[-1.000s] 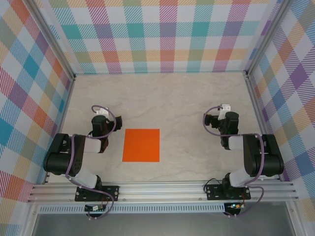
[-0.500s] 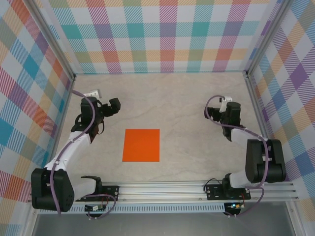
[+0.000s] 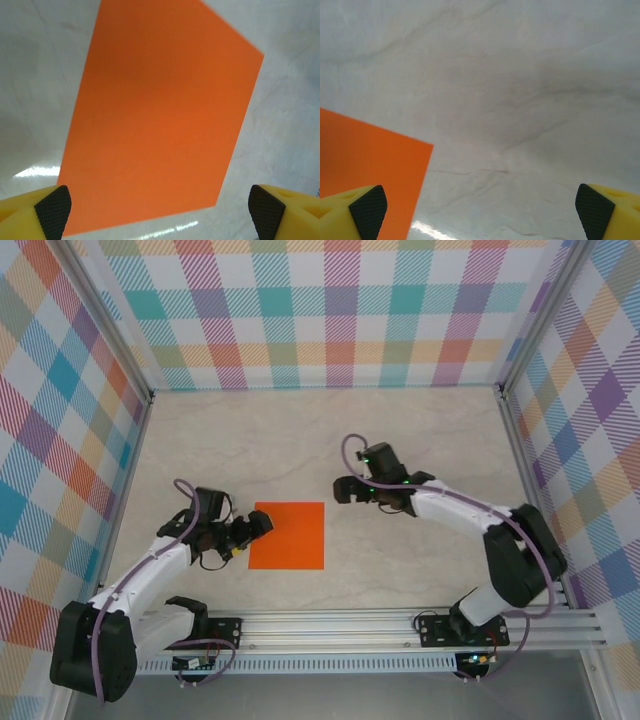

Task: Fold a paper plane with a square sheet of paper (fold left side to right side)
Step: Pick up the square sheet of paper from the bottom-center of the table.

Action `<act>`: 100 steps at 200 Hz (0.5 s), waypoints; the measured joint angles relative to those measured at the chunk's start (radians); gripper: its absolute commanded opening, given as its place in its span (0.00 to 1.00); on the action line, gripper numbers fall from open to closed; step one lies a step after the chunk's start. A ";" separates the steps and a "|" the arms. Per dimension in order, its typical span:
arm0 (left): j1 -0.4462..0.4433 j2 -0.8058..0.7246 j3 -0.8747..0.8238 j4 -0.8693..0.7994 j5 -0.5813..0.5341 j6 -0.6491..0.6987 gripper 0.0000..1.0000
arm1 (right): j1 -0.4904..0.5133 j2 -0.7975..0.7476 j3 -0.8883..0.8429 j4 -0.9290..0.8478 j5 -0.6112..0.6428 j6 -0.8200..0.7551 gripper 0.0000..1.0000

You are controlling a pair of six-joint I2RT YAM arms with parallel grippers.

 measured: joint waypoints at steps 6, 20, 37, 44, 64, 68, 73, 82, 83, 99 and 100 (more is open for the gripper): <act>-0.011 0.003 -0.002 -0.003 0.010 -0.007 0.93 | 0.032 0.040 0.031 -0.016 0.010 0.014 1.00; -0.033 0.014 -0.005 0.000 0.030 -0.023 0.92 | 0.095 0.123 0.094 -0.043 0.029 0.048 1.00; -0.060 0.040 -0.005 0.021 0.046 -0.039 0.92 | 0.155 0.201 0.157 -0.074 0.040 0.074 1.00; -0.069 0.053 -0.005 0.031 0.049 -0.045 0.92 | 0.172 0.232 0.186 -0.088 0.045 0.082 1.00; -0.087 0.095 -0.005 0.064 0.056 -0.053 0.92 | 0.204 0.314 0.268 -0.121 0.052 0.092 1.00; -0.089 0.104 -0.005 0.072 0.056 -0.054 0.92 | 0.208 0.329 0.283 -0.125 0.053 0.092 1.00; -0.093 0.118 -0.005 0.082 0.058 -0.055 0.92 | 0.211 0.344 0.301 -0.132 0.055 0.092 1.00; -0.100 0.140 -0.005 0.094 0.056 -0.055 0.92 | 0.216 0.379 0.337 -0.144 0.057 0.092 1.00; -0.101 0.144 -0.005 0.095 0.056 -0.055 0.92 | 0.217 0.381 0.340 -0.145 0.057 0.092 1.00; -0.116 0.179 -0.005 0.098 0.042 -0.053 0.92 | 0.221 0.430 0.390 -0.166 0.064 0.092 1.00; -0.117 0.182 -0.005 0.098 0.039 -0.053 0.92 | 0.221 0.433 0.393 -0.166 0.064 0.092 1.00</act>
